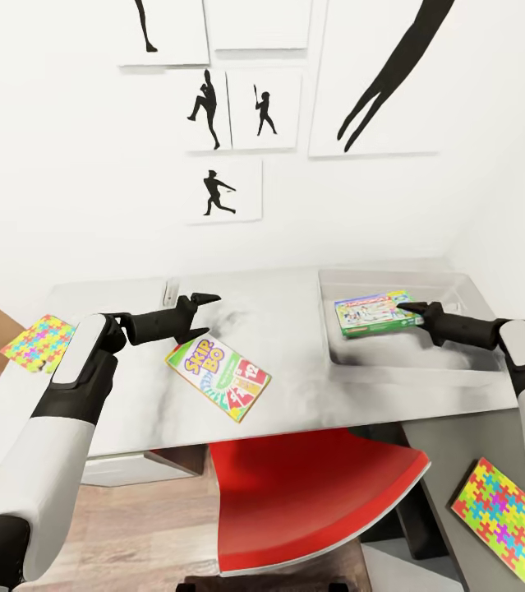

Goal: Put all the toys in the child's room - the three board games (two on the bed and one on the table), the two jigsaw puzzles on the table, and the tennis ball on the table - inside the toy box on the table in the child's room.

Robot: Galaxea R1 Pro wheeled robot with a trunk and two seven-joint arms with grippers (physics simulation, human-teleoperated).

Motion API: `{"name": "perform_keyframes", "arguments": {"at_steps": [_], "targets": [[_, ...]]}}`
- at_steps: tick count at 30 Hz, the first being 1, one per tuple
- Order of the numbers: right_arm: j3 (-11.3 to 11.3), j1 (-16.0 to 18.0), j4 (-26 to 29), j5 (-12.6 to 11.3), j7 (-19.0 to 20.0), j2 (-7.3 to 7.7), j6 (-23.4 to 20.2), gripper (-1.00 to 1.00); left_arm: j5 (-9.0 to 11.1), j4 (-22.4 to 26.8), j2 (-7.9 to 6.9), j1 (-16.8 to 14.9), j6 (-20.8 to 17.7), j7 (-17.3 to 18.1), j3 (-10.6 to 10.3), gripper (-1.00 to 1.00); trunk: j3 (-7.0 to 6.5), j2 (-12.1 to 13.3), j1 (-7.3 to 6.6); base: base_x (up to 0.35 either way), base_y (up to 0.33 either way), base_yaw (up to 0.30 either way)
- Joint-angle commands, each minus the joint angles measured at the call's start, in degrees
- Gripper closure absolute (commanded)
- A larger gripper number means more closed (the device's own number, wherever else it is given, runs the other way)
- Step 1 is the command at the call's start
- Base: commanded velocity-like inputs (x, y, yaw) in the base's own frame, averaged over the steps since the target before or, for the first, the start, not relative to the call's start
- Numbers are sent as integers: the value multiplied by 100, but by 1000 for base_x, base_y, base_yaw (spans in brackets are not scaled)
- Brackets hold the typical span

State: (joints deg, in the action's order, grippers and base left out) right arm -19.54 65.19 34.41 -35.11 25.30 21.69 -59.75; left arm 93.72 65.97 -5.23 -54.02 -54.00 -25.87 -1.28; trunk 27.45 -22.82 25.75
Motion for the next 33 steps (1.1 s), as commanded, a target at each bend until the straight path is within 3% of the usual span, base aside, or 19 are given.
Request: {"name": "perform_keyframes", "arguments": {"at_steps": [1, 12, 33], "targets": [[-24, 6, -1, 62, 51, -2, -25, 100, 60, 4, -4, -4, 3, -57, -8, -100, 10, -10, 3, 0, 0, 0], [-17, 6, 103, -210, 46, 4, -25, 100, 51, 4, 7, -30, 3, -58, -13, -100, 42, -10, 3, 0, 0, 0], [-15, 27, 118, -267, 40, -9, -25, 100, 59, 2, 81, -442, 3, -325, -38, -100, 222, -10, 3, 0, 0, 0]]}}
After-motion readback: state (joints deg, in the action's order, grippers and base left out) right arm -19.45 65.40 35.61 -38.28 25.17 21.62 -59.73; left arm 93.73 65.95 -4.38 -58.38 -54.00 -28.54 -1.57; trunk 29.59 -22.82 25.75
